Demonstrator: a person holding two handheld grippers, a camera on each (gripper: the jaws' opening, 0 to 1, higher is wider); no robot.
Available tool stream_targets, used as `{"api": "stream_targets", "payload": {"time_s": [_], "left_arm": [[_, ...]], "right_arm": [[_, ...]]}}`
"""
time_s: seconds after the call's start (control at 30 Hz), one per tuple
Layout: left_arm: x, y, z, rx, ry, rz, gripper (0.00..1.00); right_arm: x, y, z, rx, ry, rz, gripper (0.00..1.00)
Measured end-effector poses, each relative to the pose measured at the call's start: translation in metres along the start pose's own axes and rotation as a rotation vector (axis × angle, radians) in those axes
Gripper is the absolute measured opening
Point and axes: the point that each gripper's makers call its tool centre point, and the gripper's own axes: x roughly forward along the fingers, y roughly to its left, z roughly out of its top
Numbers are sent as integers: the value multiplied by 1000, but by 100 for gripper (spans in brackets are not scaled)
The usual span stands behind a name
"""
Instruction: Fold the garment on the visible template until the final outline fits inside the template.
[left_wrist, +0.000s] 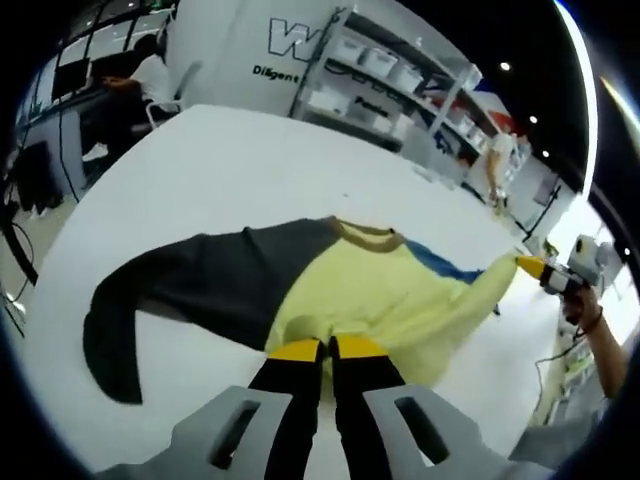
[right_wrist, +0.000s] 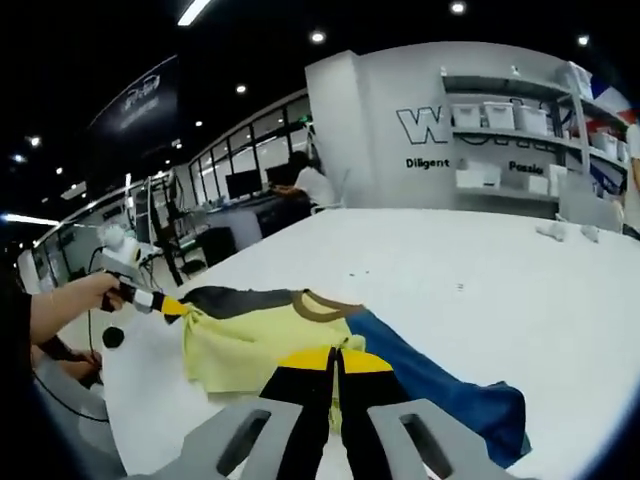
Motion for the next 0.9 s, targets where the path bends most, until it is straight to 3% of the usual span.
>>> {"api": "stream_targets", "payload": {"time_s": [0.13,0.5,0.57,0.9], "left_arm": [[13,9,1,0,0,23,3],[41,30,0,17,1,102,4],[43,37,0,13,3,130,5],[47,42,-1,-11,2,145,9]], "right_arm": [[12,-12,-19,47,64,-29,0],[40,-32,-56,54,168,-70,0],[42,-35,-61,66,181,-81,0],[49,-41,-73,65,235,-56,0]]}}
